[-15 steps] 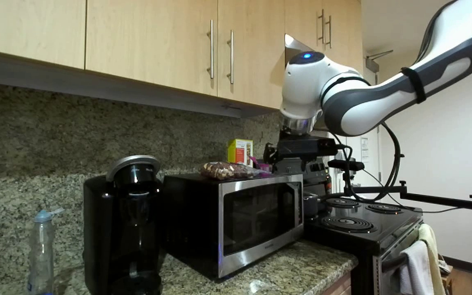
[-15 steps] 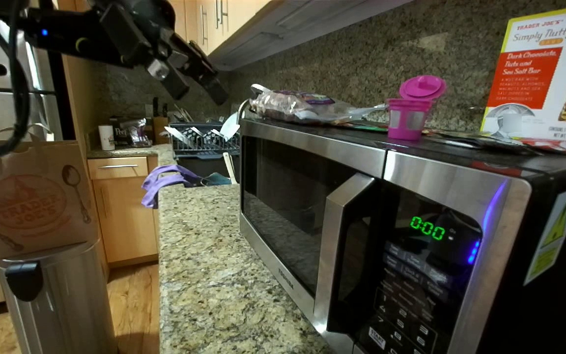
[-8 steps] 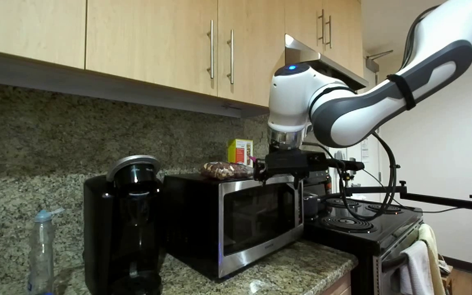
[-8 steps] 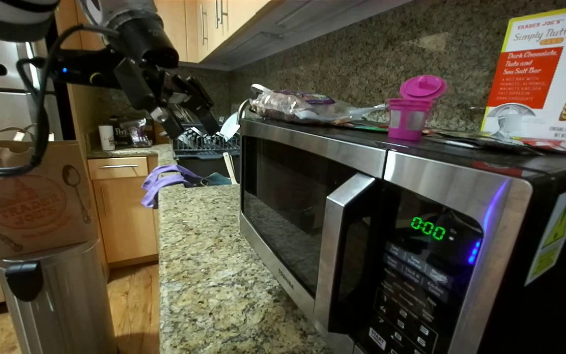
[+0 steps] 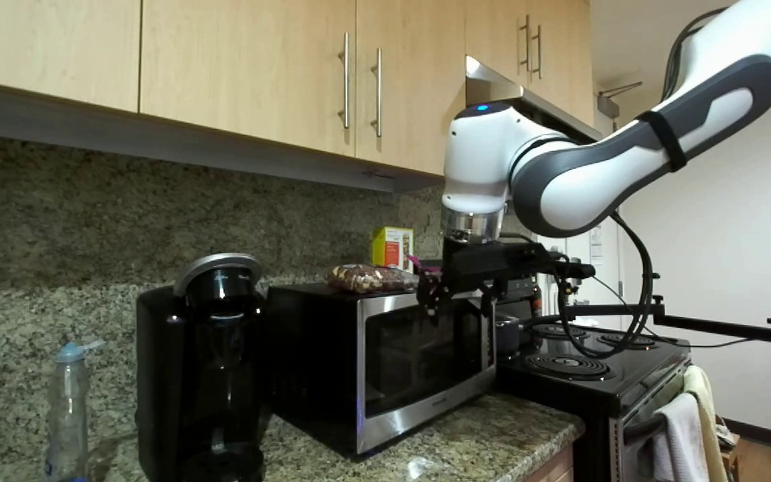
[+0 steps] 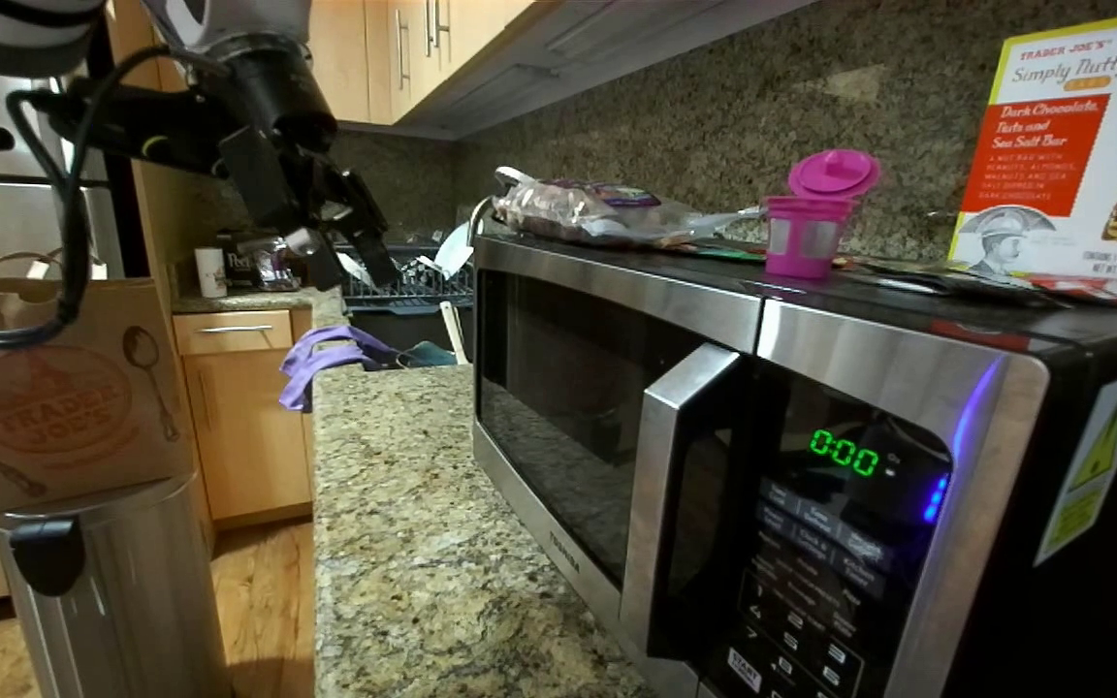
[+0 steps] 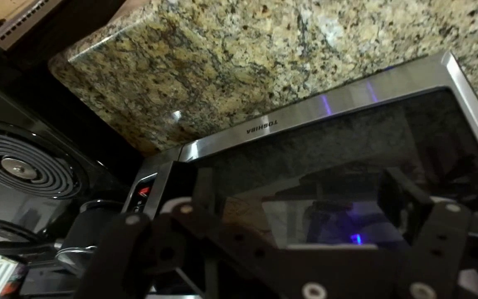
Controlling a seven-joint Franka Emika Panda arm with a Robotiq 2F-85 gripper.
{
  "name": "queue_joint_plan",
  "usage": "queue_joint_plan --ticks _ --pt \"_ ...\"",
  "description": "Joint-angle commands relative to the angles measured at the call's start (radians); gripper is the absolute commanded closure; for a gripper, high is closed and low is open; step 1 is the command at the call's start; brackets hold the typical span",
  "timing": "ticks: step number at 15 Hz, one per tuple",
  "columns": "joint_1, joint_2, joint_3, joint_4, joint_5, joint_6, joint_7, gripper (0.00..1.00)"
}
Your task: Put the pink object on the microwave
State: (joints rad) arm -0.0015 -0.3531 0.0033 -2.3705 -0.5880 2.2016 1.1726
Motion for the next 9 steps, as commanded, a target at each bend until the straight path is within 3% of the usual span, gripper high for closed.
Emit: queue_joint_plan --ticks 1,5,9 --pt "0.042 -0.136 -0.066 -0.11 0.113 0.005 -0.266 0.0" --pt "0.101 -0.27 -0.16 -0.188 0.208 -0.056 -0.541 0.0" --pt "0.161 -0.347 -0.258 -0.182 0.273 -0.183 -0.783 0.0"
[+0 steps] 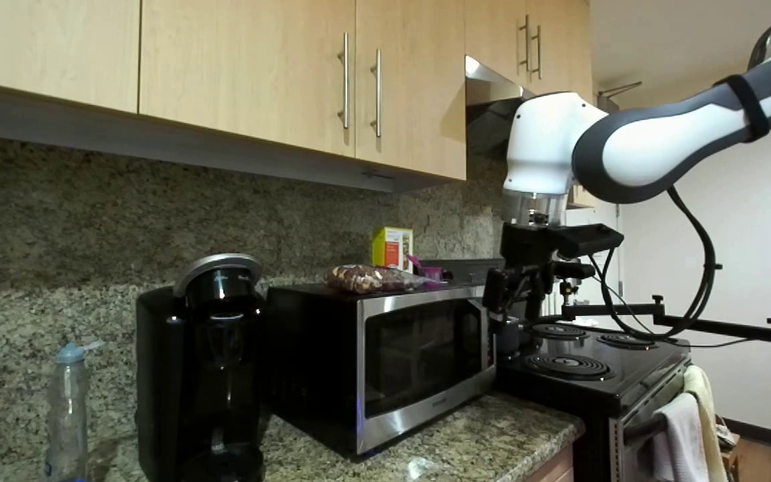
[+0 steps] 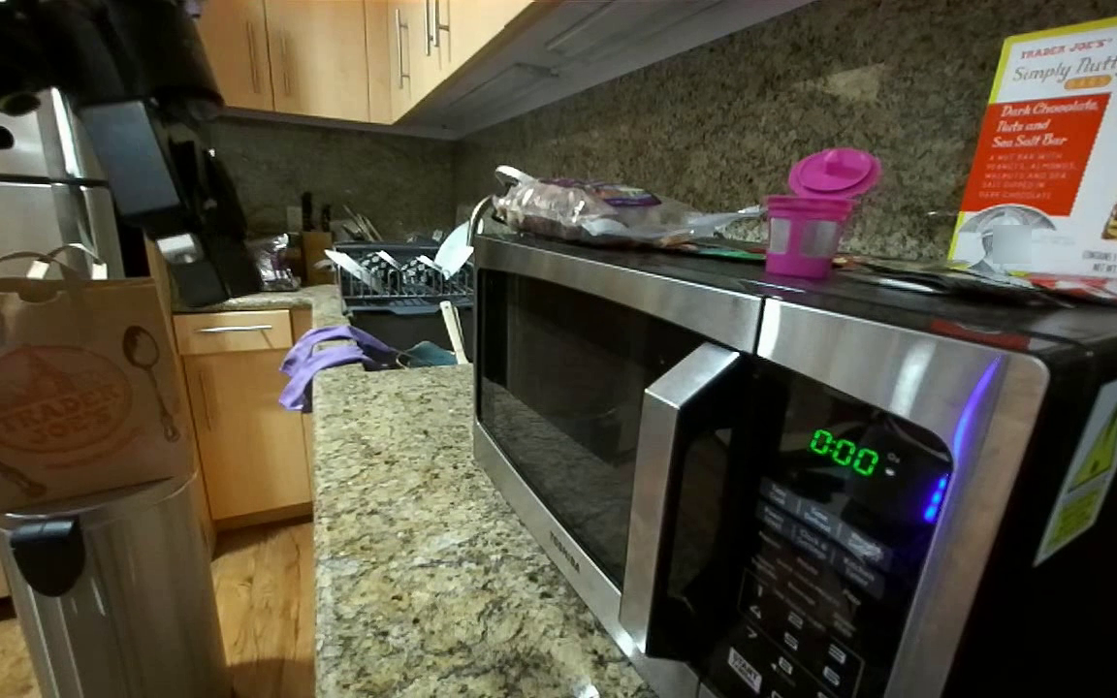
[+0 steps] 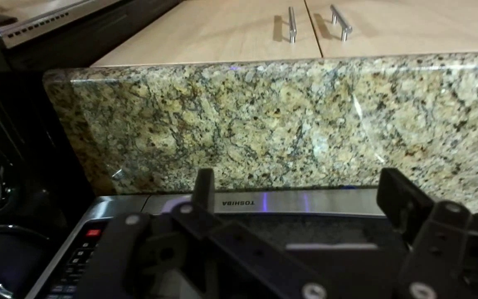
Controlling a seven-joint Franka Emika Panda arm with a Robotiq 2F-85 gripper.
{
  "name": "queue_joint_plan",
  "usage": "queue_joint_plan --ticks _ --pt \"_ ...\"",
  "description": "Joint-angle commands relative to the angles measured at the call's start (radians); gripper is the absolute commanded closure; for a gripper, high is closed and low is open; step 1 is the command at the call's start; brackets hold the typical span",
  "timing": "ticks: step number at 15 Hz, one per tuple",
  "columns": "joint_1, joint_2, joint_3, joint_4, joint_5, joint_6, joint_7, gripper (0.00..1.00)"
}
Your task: Put the pink object on the microwave
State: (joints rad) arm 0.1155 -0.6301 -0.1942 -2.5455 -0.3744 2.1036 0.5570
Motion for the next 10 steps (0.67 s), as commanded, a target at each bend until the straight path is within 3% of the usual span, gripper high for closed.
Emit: queue_joint_plan --ticks 1,6,9,10 --pt "-0.021 -0.068 -0.013 0.003 0.125 -0.117 -0.258 0.0" --pt "-0.075 -0.057 -0.02 0.072 0.27 -0.331 -0.565 0.0" --pt "-0.095 0.0 -0.027 0.14 0.302 -0.492 -0.666 0.0" --pt "-0.119 -0.055 0.005 0.079 0.287 -0.403 -0.615 0.0"
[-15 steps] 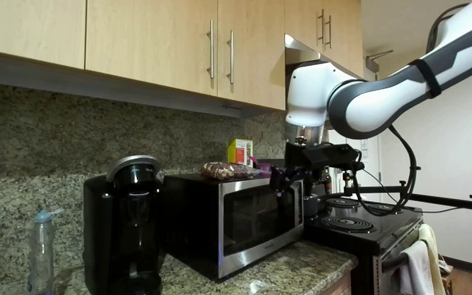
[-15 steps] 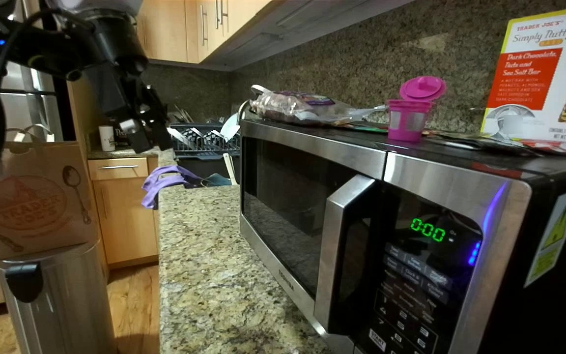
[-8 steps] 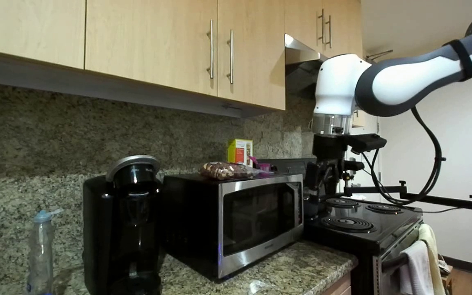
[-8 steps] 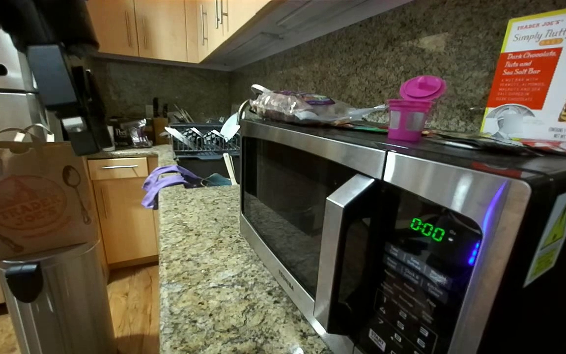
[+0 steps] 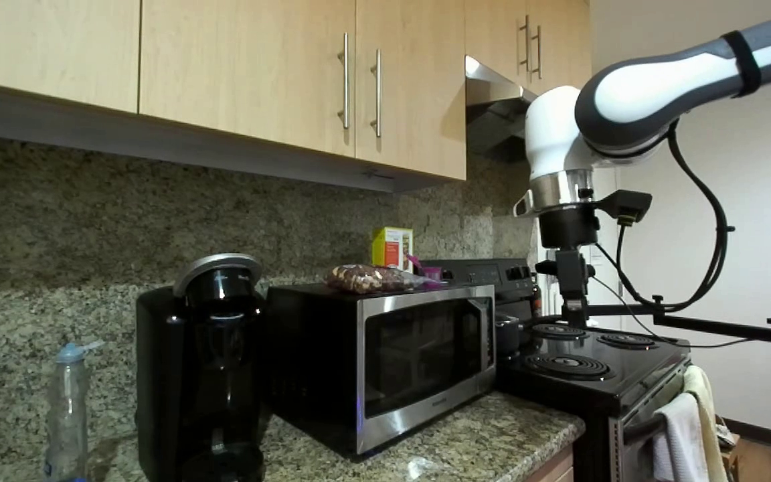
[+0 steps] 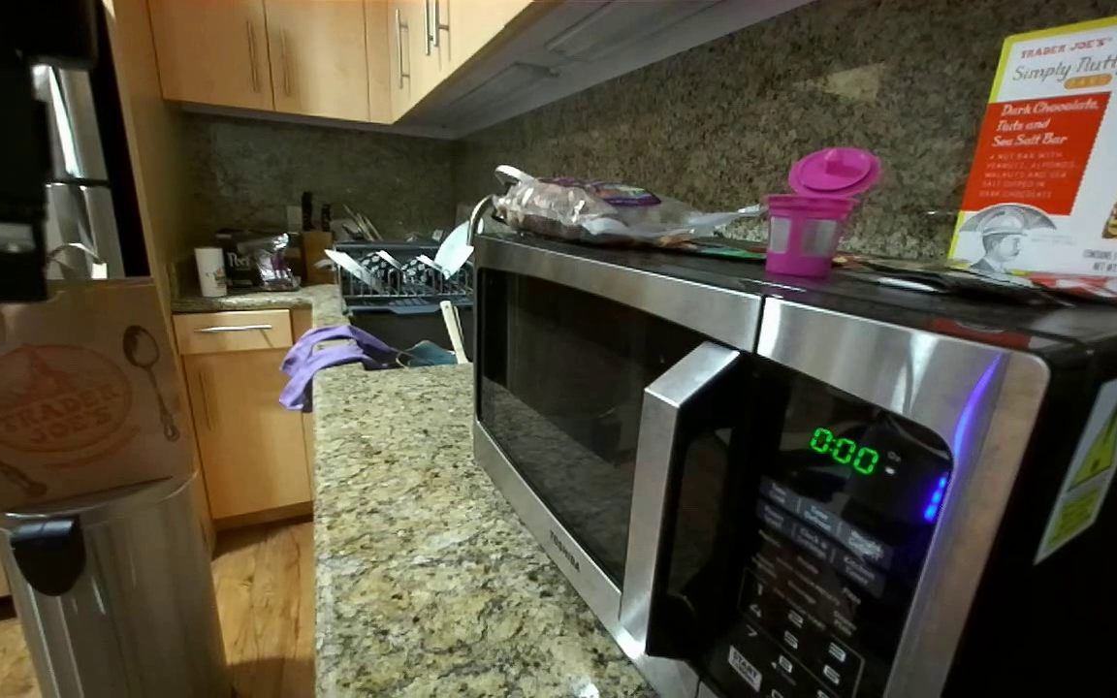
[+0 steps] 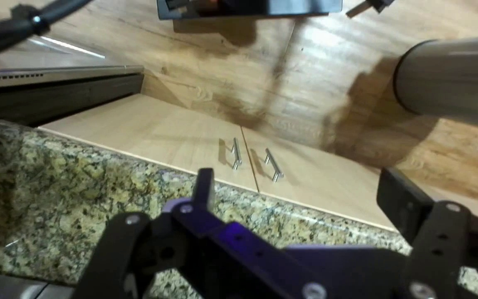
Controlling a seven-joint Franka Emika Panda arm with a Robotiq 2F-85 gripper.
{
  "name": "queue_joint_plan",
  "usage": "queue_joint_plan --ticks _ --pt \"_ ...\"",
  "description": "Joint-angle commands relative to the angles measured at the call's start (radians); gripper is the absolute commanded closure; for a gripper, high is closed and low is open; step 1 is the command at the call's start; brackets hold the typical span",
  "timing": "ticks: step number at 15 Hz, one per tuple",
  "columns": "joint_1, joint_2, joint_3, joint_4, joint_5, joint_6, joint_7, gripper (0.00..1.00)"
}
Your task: Put the pink object on the microwave
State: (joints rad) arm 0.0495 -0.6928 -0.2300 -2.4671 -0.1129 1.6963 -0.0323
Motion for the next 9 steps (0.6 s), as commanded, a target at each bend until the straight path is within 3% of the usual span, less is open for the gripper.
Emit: queue_joint_plan --ticks 1,9 --pt "-0.056 0.019 0.038 0.017 0.028 -0.034 -0.045 0.0" --pt "-0.058 0.052 0.037 0.037 0.031 -0.053 -0.064 0.0"
